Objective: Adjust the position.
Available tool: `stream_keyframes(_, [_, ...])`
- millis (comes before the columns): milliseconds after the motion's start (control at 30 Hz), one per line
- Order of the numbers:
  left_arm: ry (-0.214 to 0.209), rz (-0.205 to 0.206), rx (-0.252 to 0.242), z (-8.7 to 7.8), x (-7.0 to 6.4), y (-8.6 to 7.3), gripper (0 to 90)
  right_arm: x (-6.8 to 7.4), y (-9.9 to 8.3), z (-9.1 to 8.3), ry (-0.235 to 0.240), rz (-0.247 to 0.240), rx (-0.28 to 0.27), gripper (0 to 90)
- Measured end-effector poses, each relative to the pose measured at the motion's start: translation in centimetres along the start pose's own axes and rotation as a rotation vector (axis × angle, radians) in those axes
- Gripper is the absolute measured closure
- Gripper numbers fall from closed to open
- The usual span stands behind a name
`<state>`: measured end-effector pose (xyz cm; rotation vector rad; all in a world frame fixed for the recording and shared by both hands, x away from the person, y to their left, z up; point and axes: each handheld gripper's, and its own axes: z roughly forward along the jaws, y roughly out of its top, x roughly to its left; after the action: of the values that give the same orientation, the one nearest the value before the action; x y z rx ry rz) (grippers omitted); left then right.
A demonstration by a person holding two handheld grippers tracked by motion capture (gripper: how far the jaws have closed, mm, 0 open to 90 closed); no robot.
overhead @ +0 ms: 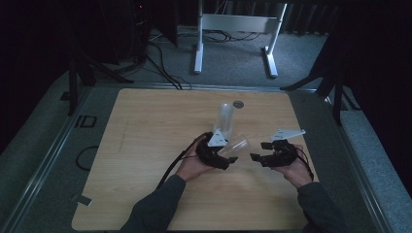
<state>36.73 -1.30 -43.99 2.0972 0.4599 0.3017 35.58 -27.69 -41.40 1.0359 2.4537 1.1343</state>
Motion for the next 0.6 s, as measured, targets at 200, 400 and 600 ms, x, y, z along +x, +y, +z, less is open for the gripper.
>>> stream_keyframes(200, [-0.005, 0.012, 0.007, 0.1, -0.1, -0.1, 26.6, 0.3, 0.8, 0.0, -0.011, -0.077, 0.054, 32.6])
stream_keyframes(400, [-0.010, 0.016, 0.012, 0.1, -0.2, -0.2, 26.9, 0.8, 1.4, 0.0, -0.020, -0.165, 0.113, 32.7])
stream_keyframes(600, [-0.013, 0.029, 0.018, 0.0, -0.2, -0.3, 26.9, 0.9, 1.9, -0.1, 0.002, -0.201, 0.134, 34.0])
